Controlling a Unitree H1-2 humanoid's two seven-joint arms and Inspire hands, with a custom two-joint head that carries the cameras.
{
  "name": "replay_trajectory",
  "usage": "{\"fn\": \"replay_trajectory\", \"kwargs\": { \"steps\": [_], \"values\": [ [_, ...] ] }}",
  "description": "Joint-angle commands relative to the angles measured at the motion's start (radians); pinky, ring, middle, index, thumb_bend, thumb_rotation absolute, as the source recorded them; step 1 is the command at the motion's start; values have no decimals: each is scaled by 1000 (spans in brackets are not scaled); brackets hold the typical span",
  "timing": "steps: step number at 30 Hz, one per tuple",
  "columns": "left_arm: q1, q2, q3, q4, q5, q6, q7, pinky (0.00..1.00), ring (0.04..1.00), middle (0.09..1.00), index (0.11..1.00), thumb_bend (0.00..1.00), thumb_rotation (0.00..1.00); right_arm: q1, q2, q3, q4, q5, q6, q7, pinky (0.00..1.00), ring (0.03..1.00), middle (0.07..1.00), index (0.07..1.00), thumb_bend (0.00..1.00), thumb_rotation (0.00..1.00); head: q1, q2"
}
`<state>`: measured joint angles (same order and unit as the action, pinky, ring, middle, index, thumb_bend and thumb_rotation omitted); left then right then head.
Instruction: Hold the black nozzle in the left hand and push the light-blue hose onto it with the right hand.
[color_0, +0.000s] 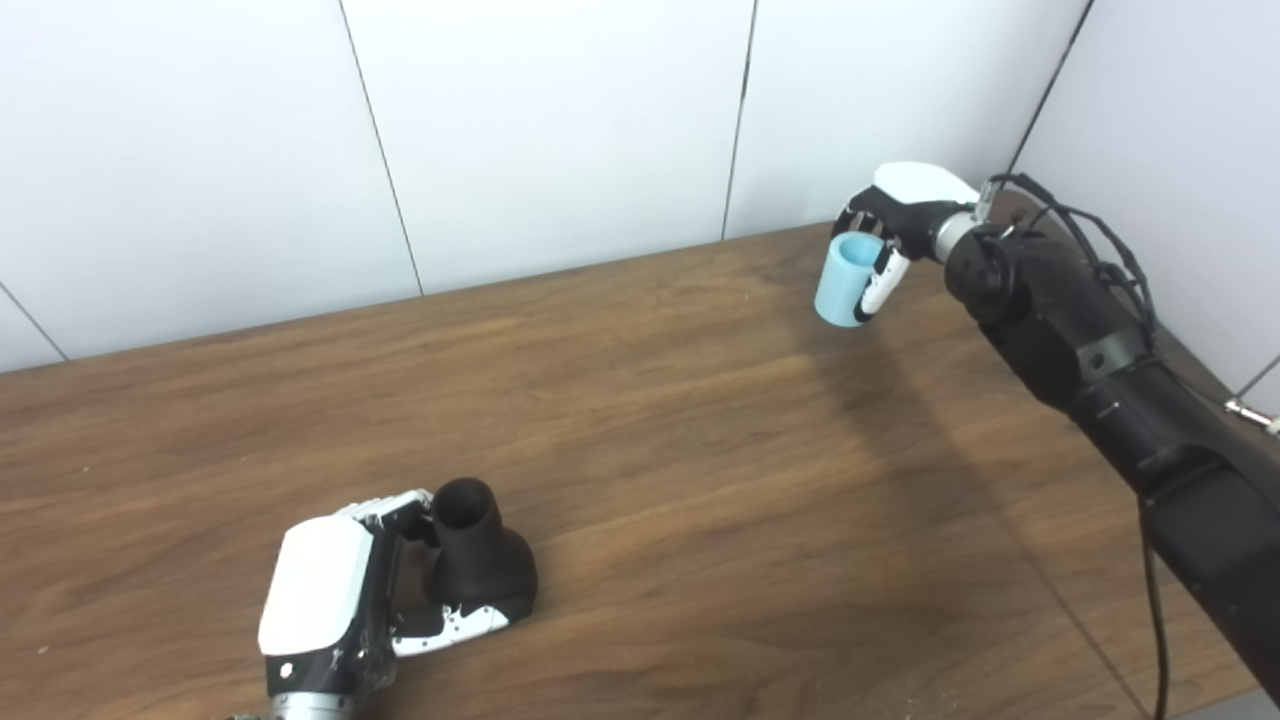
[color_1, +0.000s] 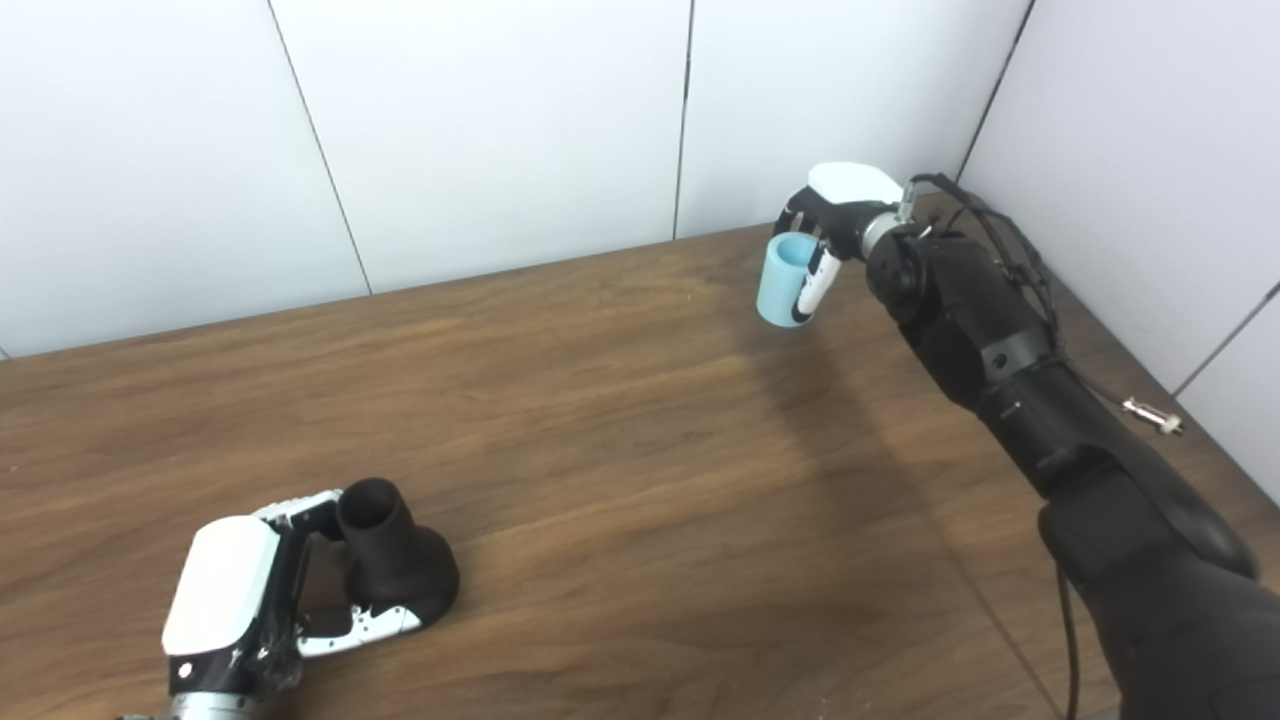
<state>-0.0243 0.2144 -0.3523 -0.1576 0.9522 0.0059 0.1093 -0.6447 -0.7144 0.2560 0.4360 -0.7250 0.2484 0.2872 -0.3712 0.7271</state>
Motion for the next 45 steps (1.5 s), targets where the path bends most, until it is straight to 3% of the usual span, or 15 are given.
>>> {"fn": "replay_trajectory", "kwargs": {
  "steps": [1, 7, 11, 18, 20, 22, 24, 25, 26, 28, 30, 34, 45],
  "values": [
    [19, 16, -7, 13, 33, 28, -44, 602, 552, 504, 476, 524, 0, -41, -32, -21, -15, 1, -4, -29, 413, 519, 601, 684, 944, 49, 4, 4],
    [18, 19, -8, 11, 37, 27, -43, 603, 550, 507, 473, 524, 0, -40, -30, -17, -20, -7, 8, -25, 403, 524, 604, 695, 939, 57, 4, 4],
    [18, 16, -8, 14, 33, 24, -38, 592, 544, 502, 477, 524, 0, -41, -27, -18, -20, -6, 7, -28, 285, 396, 506, 703, 937, 54, 7, 2],
    [16, 16, -9, 16, 36, 27, -40, 601, 549, 504, 475, 524, 0, -45, -20, -16, -18, -6, 8, -31, 197, 301, 399, 710, 953, 56, 8, 2],
    [16, 16, -8, 16, 34, 26, -39, 599, 546, 506, 474, 524, 0, -47, -20, -8, -26, -11, 20, -13, 298, 423, 522, 710, 942, 63, 8, 2],
    [17, 15, -7, 17, 31, 26, -38, 590, 542, 503, 475, 524, 0, -49, -23, 5, -32, -17, 20, 3, 518, 601, 674, 707, 927, 65, 8, 2],
    [17, 15, -6, 18, 30, 27, -39, 593, 541, 501, 477, 524, 0, -53, -24, 14, -27, -22, 10, 2, 625, 664, 701, 703, 926, 50, 11, 4],
    [16, 16, -7, 19, 30, 25, -38, 591, 540, 500, 478, 525, 0, -55, -25, 20, -23, -27, 5, -1, 555, 625, 669, 699, 931, 48, 11, 4],
    [16, 16, -7, 18, 31, 26, -40, 590, 539, 499, 478, 525, 0, -56, -24, 22, -20, -25, 1, -6, 568, 637, 674, 698, 932, 51, 12, 4],
    [14, 17, -6, 18, 31, 28, -43, 593, 540, 503, 475, 524, 0, -57, -23, 21, -19, -18, 1, -9, 468, 573, 637, 696, 932, 45, 13, 3],
    [13, 17, -5, 18, 30, 29, -45, 592, 540, 505, 474, 524, 0, -59, -21, 20, -18, -15, 6, -6, 438, 553, 624, 695, 935, 43, 12, 4],
    [11, 18, -4, 20, 29, 27, -43, 593, 540, 504, 475, 524, 0, -61, -23, 26, -18, -18, 12, 6, 624, 644, 686, 697, 928, 48, 11, 5],
    [5, 19, -5, 29, 31, 23, -39, 599, 535, 501, 476, 524, 0, -57, -25, 29, -16, -20, 0, -1, 379, 464, 526, 690, 930, 48, 10, 6]
  ]
}}
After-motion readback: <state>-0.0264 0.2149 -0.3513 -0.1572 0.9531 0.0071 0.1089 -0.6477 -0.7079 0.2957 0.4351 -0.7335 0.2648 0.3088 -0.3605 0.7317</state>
